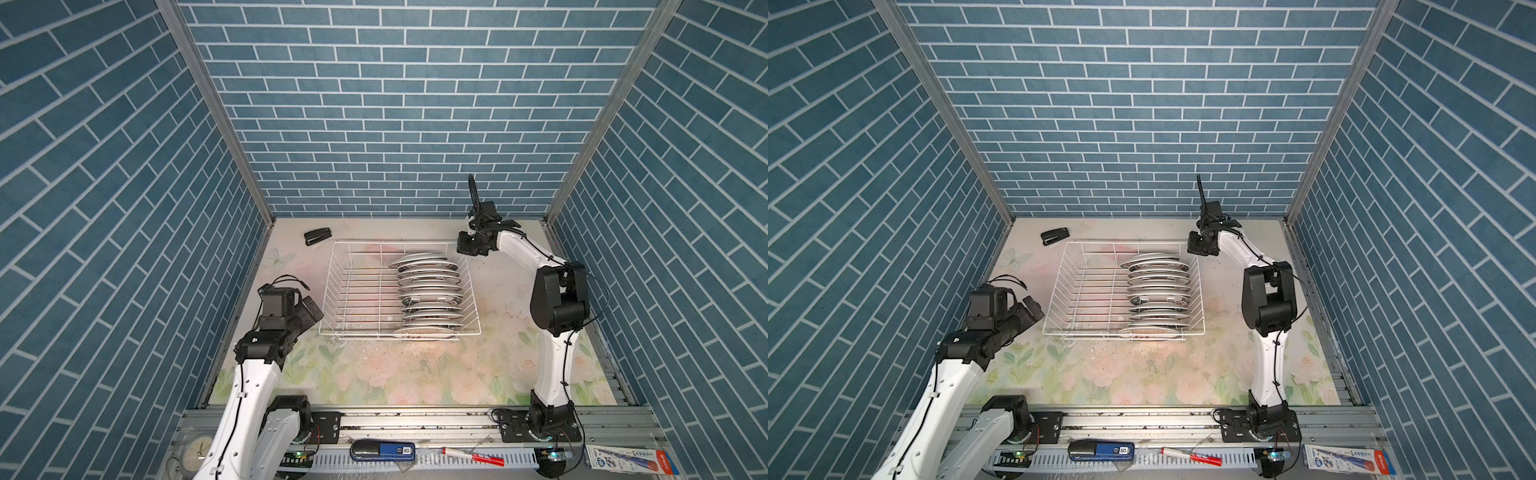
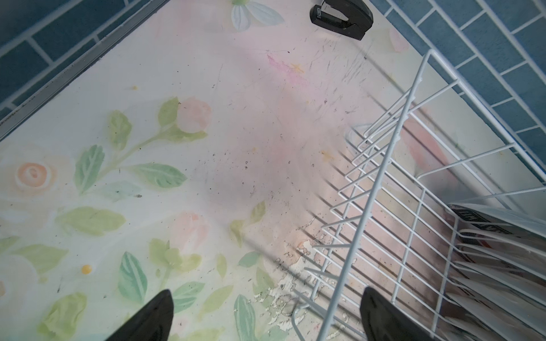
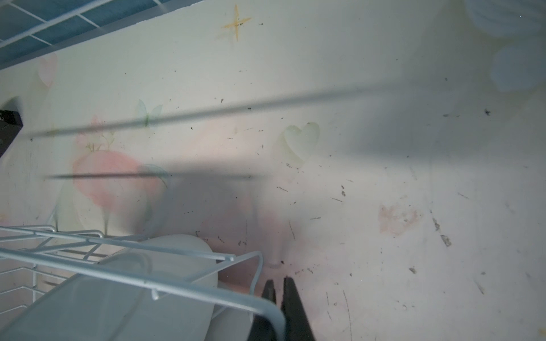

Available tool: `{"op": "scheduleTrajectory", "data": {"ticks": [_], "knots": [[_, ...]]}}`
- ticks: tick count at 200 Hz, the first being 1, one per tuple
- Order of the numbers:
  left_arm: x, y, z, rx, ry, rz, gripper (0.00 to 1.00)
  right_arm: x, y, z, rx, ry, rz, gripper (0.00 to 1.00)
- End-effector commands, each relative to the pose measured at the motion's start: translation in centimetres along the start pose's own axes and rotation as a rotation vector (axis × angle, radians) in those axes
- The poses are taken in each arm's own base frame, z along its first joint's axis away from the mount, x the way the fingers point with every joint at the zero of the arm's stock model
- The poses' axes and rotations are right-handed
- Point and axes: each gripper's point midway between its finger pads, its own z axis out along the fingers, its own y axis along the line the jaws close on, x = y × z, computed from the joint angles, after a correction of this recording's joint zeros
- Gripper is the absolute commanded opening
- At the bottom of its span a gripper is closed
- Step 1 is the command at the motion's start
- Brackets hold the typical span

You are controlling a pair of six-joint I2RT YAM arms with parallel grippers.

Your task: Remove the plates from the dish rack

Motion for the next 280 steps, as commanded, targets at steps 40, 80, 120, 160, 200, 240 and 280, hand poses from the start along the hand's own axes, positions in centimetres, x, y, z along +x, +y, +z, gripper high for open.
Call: {"op": "scheduleTrajectory", "data": {"ticks": [40,80,120,160,200,240,280], "knots": [[0.4,0.0,0.8,0.006,0.011,0.008,0.99,0.9,-6.6,1.6,0.137,-0.014,0.197,0.00],[0.6,-0.1,1.2,0.009,0.017,0.010,0.99,0.7,-8.0,1.2,0.153,-0.044,0.253,0.00],[0.8,-0.4,1.7,0.022,0.035,0.014,0.99,0.8,-9.7,0.9,0.150,-0.067,0.320,0.00],[1.2,-0.4,1.8,0.027,0.050,0.031,0.99,1.5,-11.8,0.5,0.176,-0.100,0.402,0.00],[1.7,-1.1,1.5,0.079,0.062,0.040,0.99,2.2,-13.1,0.1,0.190,-0.118,0.455,0.00],[2.8,-2.3,2.0,0.165,0.101,0.072,0.99,2.8,-14.4,-0.9,0.196,-0.138,0.502,0.00],[3.5,-2.8,2.7,0.169,0.137,0.100,0.99,3.6,-16.4,-2.0,0.209,-0.164,0.571,0.00]]}}
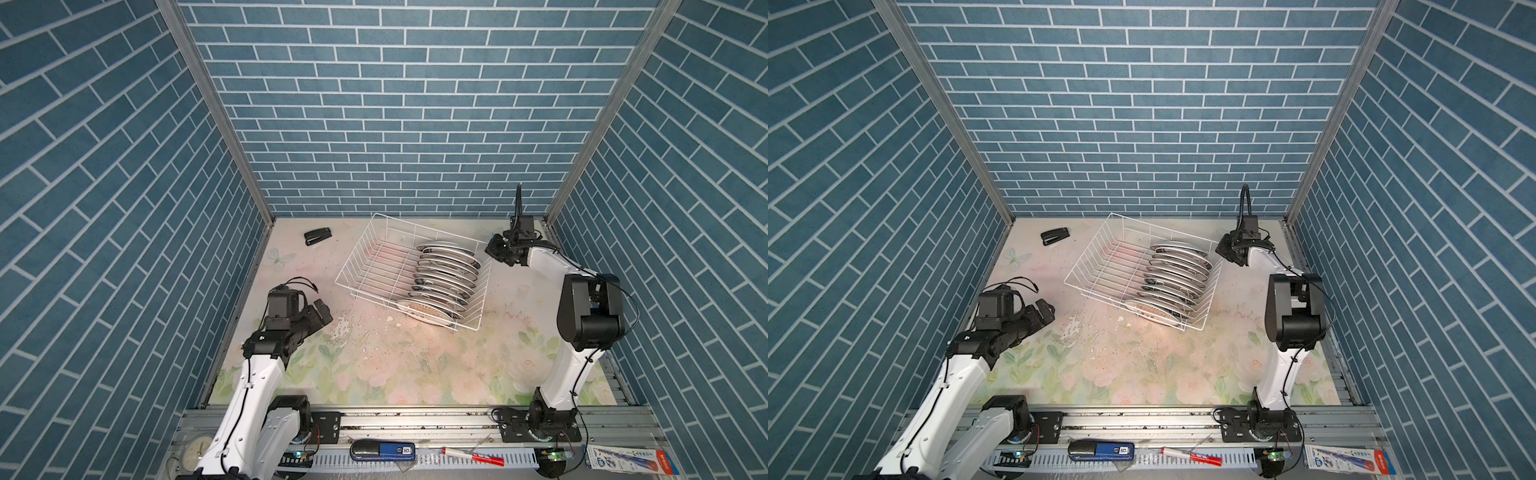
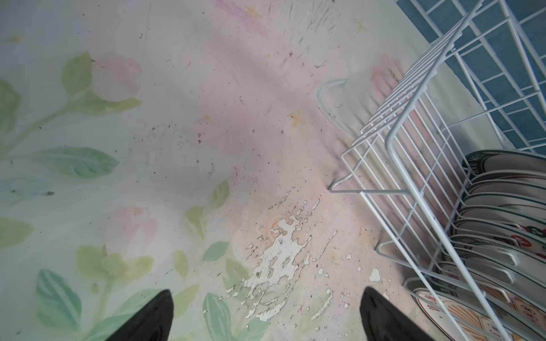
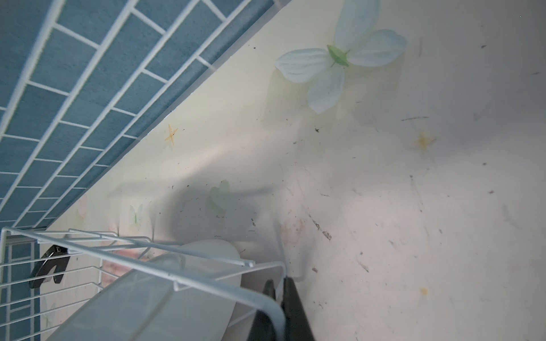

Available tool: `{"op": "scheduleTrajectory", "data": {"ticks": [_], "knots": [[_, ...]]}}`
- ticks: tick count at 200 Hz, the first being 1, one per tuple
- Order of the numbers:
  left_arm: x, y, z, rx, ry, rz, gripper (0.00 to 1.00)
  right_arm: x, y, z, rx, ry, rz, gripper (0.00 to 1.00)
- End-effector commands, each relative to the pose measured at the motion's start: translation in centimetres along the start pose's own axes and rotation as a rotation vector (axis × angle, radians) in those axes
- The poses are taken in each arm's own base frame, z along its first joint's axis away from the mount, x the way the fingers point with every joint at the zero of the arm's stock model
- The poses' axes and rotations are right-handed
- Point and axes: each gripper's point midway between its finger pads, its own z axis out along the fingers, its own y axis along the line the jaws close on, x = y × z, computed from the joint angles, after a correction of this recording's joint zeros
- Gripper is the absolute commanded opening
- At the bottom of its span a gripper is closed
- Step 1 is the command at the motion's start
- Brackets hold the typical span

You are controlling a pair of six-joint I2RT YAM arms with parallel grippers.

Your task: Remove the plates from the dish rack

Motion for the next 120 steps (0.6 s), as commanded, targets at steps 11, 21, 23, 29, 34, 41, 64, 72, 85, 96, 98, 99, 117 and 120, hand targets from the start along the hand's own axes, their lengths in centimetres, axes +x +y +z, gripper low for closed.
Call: {"op": "scheduleTrajectory", "data": {"ticks": [11,21,23,29,34,41,64,72,85,96,98,99,117,120], "knots": [[0.7,-0.9,0.7,0.023,0.032,0.053,0.99,1.7,-8.5,0.4,0.228,0.009,0.188,0.00],[0.9,-1.1,0.8,0.021,0.037,0.064,0.99,1.7,-8.8,0.3,0.230,0.009,0.201,0.00],[1.0,-1.2,0.9,0.021,0.040,0.067,0.99,1.8,-8.9,0.3,0.229,0.009,0.203,0.00],[1.1,-1.4,1.0,0.025,0.044,0.076,0.99,1.8,-9.0,0.3,0.229,0.011,0.211,0.00],[1.2,-1.6,1.1,0.029,0.045,0.082,0.99,1.8,-9.3,0.2,0.233,0.007,0.218,0.00],[1.3,-1.9,1.3,0.031,0.049,0.090,0.99,1.9,-9.6,0.1,0.237,0.004,0.229,0.00],[1.8,-2.8,1.9,0.037,0.062,0.114,0.99,1.7,-10.9,-0.5,0.234,-0.022,0.280,0.00],[2.0,-3.1,2.1,0.040,0.070,0.119,0.99,1.6,-11.2,-0.8,0.232,-0.033,0.290,0.00],[2.3,-3.7,2.5,0.049,0.074,0.124,0.99,1.5,-11.8,-1.0,0.236,-0.036,0.304,0.00],[2.5,-4.2,2.8,0.051,0.079,0.137,0.99,1.4,-12.6,-1.3,0.245,-0.041,0.318,0.00],[2.6,-4.2,2.8,0.051,0.079,0.139,0.99,1.4,-12.6,-1.4,0.245,-0.043,0.321,0.00],[2.6,-4.3,2.8,0.050,0.078,0.140,0.99,1.3,-12.7,-1.4,0.245,-0.044,0.323,0.00],[3.0,-5.0,3.1,0.054,0.088,0.158,0.99,1.0,-14.0,-1.9,0.255,-0.065,0.356,0.00],[3.1,-5.1,3.2,0.054,0.089,0.160,0.99,1.1,-14.0,-1.9,0.244,-0.060,0.364,0.00]]}}
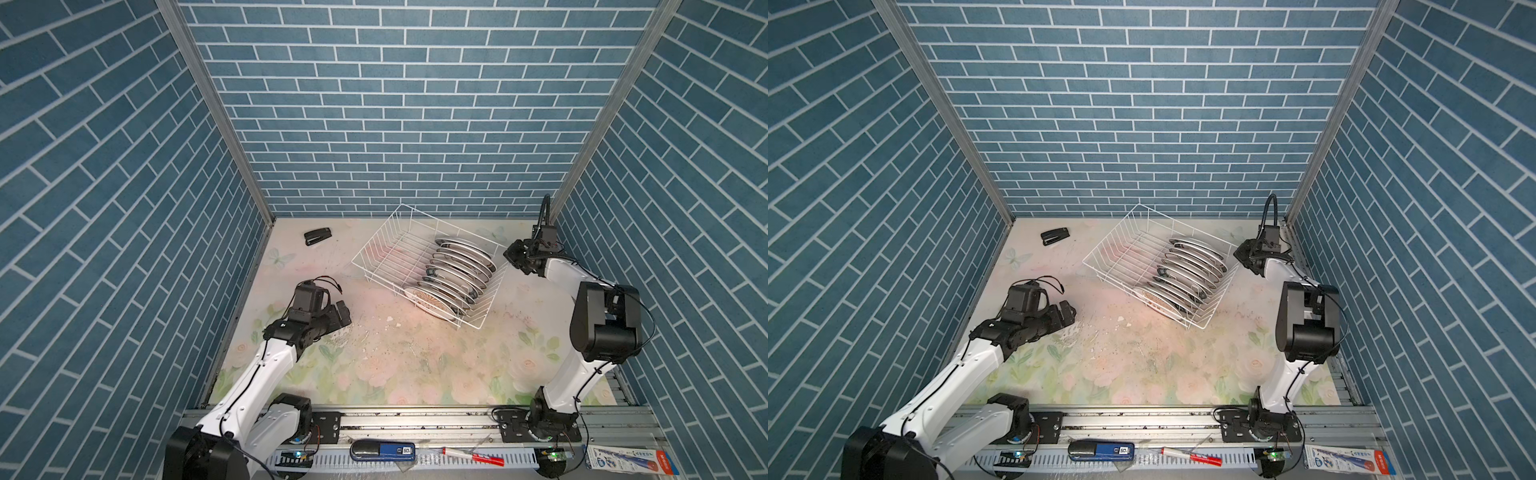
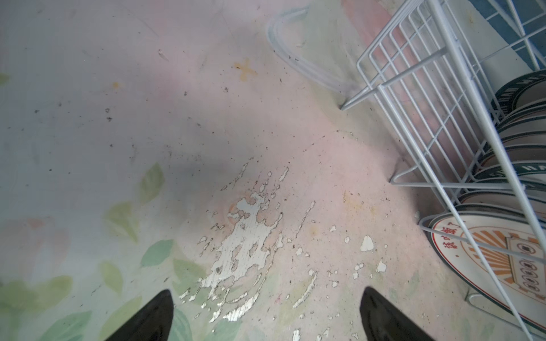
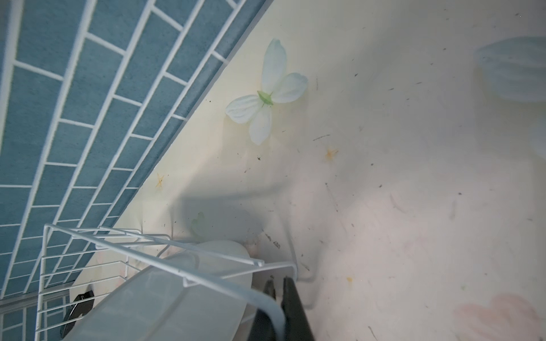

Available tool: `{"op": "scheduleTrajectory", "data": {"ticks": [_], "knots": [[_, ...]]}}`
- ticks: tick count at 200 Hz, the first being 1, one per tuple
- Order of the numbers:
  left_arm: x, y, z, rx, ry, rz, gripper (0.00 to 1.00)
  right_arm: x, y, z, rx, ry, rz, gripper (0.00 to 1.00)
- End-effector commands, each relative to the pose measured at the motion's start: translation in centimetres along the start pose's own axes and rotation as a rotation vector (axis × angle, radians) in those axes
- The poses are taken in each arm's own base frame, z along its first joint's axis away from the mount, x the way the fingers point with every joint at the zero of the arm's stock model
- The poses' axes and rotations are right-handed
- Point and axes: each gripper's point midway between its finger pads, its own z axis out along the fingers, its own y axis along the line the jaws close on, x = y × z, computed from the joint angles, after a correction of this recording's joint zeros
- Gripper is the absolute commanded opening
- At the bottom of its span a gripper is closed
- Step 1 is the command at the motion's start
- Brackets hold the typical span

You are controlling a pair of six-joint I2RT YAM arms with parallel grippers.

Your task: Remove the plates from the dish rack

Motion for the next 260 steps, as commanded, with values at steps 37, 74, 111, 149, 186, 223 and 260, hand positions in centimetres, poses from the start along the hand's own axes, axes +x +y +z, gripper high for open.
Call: {"op": "scheduleTrajectory", "data": {"ticks": [37,74,111,149,186,223,260], "knots": [[-0.1,-2.0,0.5,0.001,-0.023,0.040,0.99,0.8,-10.5,-0.3,0.232,-0.005,0.242,0.00],[0.3,-2.6,0.5,0.006,-0.023,0.057,0.99,0.2,-12.1,-1.1,0.235,-0.016,0.279,0.00],[0.0,-2.7,0.3,-0.004,-0.028,0.063,1.00,0.1,-14.4,-2.1,0.240,-0.019,0.319,0.00],[-0.1,-3.2,0.3,0.009,-0.030,0.070,0.99,-0.3,-16.7,-3.7,0.252,-0.044,0.357,0.00],[0.1,-3.8,0.5,0.021,-0.020,0.088,0.99,-0.2,-18.2,-4.6,0.254,-0.067,0.395,0.00],[0.3,-4.0,0.7,0.025,-0.016,0.096,0.99,-0.2,-19.4,-4.9,0.258,-0.074,0.425,0.00],[0.5,-4.8,-0.1,-0.030,-0.045,0.179,0.99,-0.3,-20.6,-5.3,0.262,-0.087,0.454,0.00]]}}
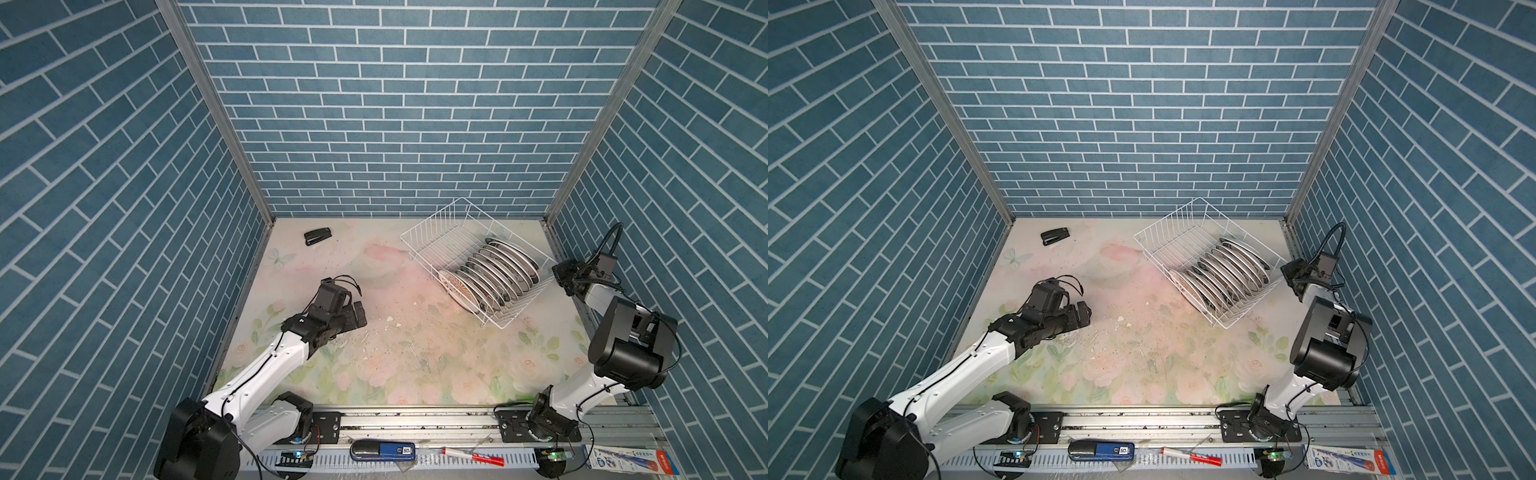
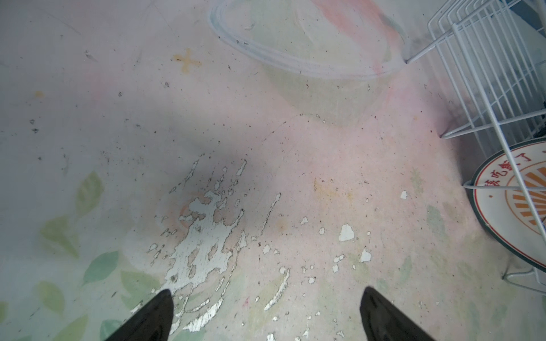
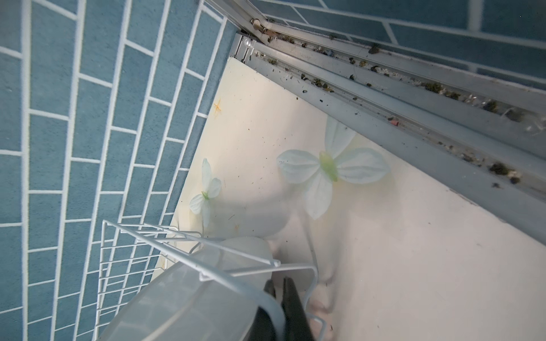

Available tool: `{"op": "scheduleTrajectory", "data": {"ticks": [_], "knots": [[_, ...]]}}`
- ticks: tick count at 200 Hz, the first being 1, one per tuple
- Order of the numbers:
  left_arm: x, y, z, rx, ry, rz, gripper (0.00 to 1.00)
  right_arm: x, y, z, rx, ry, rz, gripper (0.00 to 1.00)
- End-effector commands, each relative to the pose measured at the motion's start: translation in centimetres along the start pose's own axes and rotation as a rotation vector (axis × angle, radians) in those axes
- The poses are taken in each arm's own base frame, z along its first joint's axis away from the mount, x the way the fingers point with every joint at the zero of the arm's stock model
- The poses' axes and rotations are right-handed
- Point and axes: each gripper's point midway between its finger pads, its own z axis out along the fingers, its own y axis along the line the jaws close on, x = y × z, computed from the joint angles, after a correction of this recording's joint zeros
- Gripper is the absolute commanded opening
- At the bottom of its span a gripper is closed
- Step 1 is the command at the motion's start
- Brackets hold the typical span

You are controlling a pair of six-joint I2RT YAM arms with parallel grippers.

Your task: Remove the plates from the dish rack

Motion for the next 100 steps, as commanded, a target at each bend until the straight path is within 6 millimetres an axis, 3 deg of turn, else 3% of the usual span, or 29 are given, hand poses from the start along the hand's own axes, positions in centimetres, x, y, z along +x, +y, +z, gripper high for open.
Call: {"op": "scheduleTrajectory", "data": {"ticks": [1,32,100], "knots": [[-0.8,-1.0,-0.8,-0.031,-0.037,0.061,0.99,3.3,-9.4,0.1,0.286,0.070,0.143,0.00],[-0.6,-2.0,-0.5,-0.003,-0.032,0.068,0.99,3.1,-10.1,-0.3,0.291,0.054,0.168,0.00],[0.3,-1.8,0.1,-0.054,-0.020,0.101,0.99,3.2,-10.1,-0.7,0.282,0.040,0.162,0.00]]}}
